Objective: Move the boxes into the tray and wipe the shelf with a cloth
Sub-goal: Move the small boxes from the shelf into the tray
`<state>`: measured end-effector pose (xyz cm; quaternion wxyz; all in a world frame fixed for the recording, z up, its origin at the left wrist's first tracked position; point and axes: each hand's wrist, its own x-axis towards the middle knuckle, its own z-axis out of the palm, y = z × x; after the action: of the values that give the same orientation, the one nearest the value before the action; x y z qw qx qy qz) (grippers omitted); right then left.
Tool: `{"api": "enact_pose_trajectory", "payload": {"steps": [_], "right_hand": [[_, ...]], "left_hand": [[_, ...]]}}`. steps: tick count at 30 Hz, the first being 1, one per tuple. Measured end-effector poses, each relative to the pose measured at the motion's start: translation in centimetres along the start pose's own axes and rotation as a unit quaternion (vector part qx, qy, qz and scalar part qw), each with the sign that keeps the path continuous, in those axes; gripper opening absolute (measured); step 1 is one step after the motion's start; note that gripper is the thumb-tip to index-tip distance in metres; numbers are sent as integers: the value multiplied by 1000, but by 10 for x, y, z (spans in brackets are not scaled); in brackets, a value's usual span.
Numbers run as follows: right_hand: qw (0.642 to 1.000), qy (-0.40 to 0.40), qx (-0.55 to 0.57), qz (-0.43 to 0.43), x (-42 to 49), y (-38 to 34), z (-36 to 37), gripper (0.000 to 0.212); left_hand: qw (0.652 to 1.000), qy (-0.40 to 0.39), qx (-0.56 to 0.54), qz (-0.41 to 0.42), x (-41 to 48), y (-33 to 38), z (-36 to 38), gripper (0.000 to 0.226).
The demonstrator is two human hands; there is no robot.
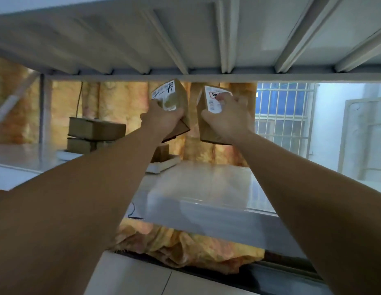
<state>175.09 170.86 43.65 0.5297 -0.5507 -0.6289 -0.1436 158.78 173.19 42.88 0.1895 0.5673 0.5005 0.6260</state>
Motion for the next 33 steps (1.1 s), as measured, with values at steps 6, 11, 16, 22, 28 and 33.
{"api": "enact_pose_trajectory", "payload": {"steps": [6, 11, 16, 22, 28, 33], "right_hand": [[999, -13, 20, 28, 8, -62, 61, 66], [997, -56, -18, 41, 19, -106, 113, 70], [991, -73, -65, 89, 26, -125, 148, 75], [975, -122, -128, 133, 32, -124, 162, 74], [976, -123, -105, 148, 37, -125, 167, 59], [977, -119, -93, 150, 43, -128, 169, 51]], "left_hand": [[988, 12, 138, 60, 59, -28, -69, 83], [956, 7, 264, 124, 100, -59, -114, 82], [941, -24, 311, 133, 127, -68, -120, 81], [919, -111, 355, 133, 139, -71, -103, 80], [908, -102, 382, 139, 139, -77, -102, 77], [852, -119, 483, 163, 131, -79, -97, 73]]}}
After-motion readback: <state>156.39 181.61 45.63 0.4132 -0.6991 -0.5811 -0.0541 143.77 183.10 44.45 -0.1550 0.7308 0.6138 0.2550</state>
